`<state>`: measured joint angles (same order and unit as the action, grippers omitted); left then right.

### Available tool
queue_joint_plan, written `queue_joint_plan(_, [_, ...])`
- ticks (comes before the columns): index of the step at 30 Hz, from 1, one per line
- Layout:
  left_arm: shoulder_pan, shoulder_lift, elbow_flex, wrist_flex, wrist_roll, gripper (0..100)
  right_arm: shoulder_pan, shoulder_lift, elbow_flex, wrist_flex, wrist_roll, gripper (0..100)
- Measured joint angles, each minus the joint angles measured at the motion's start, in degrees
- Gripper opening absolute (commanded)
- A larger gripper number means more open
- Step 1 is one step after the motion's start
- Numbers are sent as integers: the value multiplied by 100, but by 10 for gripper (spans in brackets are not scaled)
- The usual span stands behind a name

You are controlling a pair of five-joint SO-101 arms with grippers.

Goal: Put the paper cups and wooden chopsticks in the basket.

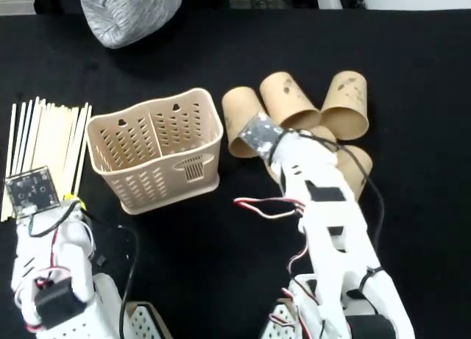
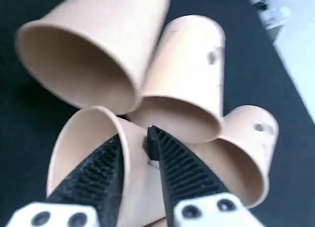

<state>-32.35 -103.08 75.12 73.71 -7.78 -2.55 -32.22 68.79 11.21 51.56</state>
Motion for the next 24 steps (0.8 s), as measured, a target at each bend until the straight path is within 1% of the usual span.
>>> queue_joint_plan(4, [-35,9,545,-176,0,116,220,-9,18,-237,-53,11])
queue_joint_plan(7, [-44,9,818,-229,0,116,440,-149,-88,-35,-510,11])
queue_joint_plan(10, [-44,9,1020,-237,0,116,589,-501,-413,782,-923,11])
queue_joint_plan(18, [-44,9,1345,-237,0,116,598,-1758,-2040,3763,-2057,11])
queue_joint_plan(21, [-167,0,1363,-237,-9,116,475,-2013,-2813,4756,-2444,11])
queue_joint_plan(24, [-352,-53,1433,-246,-9,116,316,-2075,-3648,5495,-2822,11])
